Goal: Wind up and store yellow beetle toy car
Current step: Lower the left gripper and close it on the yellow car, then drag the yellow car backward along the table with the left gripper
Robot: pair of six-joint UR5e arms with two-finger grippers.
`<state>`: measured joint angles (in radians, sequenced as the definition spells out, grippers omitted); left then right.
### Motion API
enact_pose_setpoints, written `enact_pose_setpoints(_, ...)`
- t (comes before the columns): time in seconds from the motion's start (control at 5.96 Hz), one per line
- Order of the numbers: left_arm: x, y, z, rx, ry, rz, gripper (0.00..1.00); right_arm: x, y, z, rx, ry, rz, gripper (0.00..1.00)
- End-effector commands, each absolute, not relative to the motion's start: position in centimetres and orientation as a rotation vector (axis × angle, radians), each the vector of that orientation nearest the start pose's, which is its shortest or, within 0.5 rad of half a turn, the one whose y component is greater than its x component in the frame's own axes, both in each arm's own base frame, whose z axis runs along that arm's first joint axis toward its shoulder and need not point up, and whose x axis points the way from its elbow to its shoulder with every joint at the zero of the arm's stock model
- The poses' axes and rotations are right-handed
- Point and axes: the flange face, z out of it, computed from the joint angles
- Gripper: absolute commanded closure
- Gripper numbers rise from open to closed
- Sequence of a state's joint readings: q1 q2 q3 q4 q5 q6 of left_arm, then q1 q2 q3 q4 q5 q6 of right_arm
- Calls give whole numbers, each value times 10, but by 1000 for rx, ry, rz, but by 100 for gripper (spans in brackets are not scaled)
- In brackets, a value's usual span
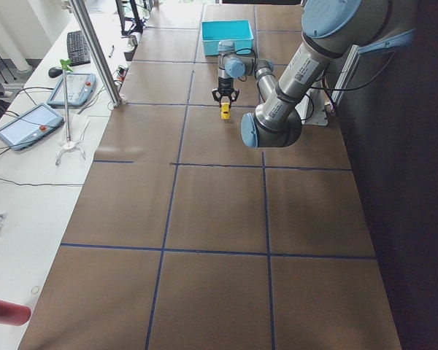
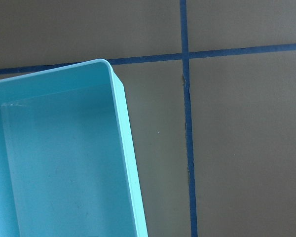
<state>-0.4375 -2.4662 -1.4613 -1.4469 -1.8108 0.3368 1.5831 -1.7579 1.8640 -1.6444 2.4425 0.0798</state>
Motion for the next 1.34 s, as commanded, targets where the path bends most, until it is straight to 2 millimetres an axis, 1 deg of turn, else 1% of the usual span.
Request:
enact_pose_setpoints(0.0,619,-444,154,651,540,1456,100,62,-413,595,11,-874,67,0)
enact_pose_setpoints(0.17,638,-456,157,685,564,1454,100,62,-413,595,9,-874,68,0)
enact_pose_setpoints(0.34,648,-460,159,684,606,1462,100,61,-413,592,13,-887,66,0)
enact_pose_setpoints(0.5,641,-467,154,679,654,1463,100,61,-414,588,20,-894,62,0)
enact_pose_setpoints(0.67,641,-466,151,688,676,1465,100,62,-412,596,3,-875,72,0)
enact_pose_setpoints(0.84,642,-465,150,707,697,1471,100,63,-408,603,-11,-861,79,0)
enact_pose_setpoints(1.01,646,-465,149,735,713,1473,100,64,-407,606,-15,-841,82,0)
enact_pose_setpoints(1.17,649,-467,153,736,712,1473,100,65,-406,609,-21,-821,89,0)
